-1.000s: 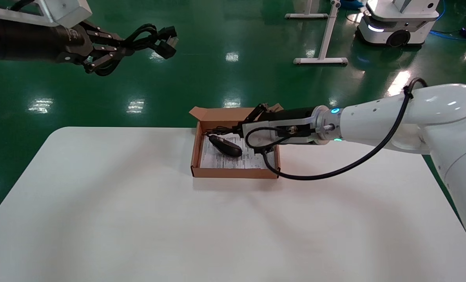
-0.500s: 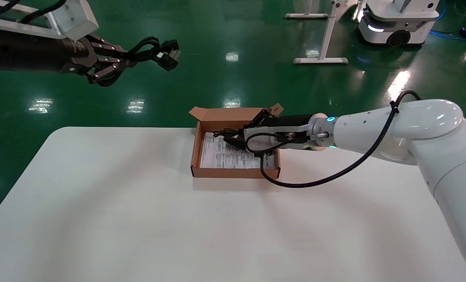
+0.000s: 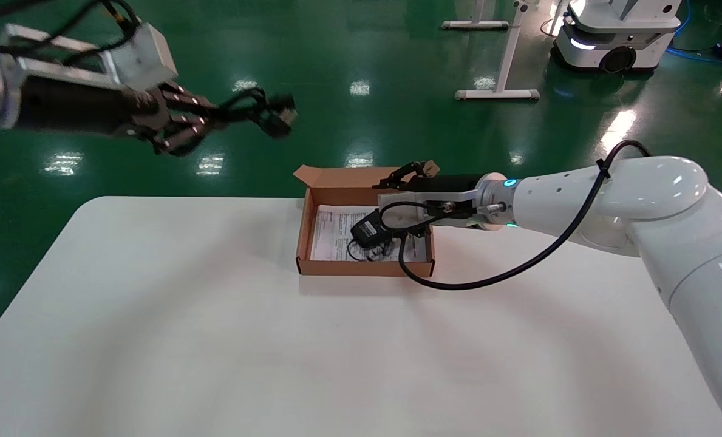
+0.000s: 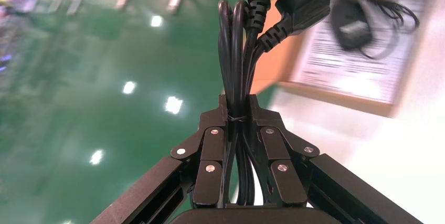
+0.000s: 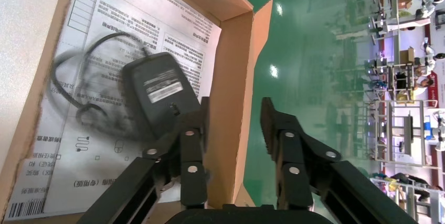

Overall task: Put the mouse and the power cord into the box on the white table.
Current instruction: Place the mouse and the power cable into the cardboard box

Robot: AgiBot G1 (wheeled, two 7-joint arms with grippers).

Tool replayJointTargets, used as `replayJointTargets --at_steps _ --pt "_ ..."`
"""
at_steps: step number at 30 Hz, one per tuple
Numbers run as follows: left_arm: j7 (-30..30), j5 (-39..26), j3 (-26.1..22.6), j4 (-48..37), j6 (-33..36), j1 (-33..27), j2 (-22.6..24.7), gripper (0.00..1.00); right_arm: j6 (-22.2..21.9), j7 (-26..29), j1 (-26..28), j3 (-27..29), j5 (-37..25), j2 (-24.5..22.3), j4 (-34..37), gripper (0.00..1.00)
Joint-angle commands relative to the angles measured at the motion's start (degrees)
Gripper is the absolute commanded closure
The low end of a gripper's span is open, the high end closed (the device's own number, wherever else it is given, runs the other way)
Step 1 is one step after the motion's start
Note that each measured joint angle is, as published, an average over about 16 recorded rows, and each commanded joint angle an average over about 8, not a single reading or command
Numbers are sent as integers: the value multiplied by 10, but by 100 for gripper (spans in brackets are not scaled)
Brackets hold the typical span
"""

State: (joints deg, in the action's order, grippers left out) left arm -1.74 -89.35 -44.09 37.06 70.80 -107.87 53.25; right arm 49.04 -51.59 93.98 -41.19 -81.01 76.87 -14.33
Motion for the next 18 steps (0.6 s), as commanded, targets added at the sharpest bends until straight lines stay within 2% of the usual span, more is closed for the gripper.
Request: replayJointTargets --at_steps 1,5,11,15,18 --pt "2 -1 -4 3 10 5 2 100 -7 3 0 -6 3 2 -2 0" --pt "31 6 -9 -26 6 24 45 100 13 10 40 5 23 -33 20 0" --pt "103 23 -12 -107 -19 53 148 100 83 7 96 19 41 -120 59 0" --pt "154 23 -15 -169 -57 65 208 100 108 -3 113 16 34 -167 80 0" --pt "181 21 -17 -202 -102 74 235 100 123 -10 118 13 29 -194 92 0"
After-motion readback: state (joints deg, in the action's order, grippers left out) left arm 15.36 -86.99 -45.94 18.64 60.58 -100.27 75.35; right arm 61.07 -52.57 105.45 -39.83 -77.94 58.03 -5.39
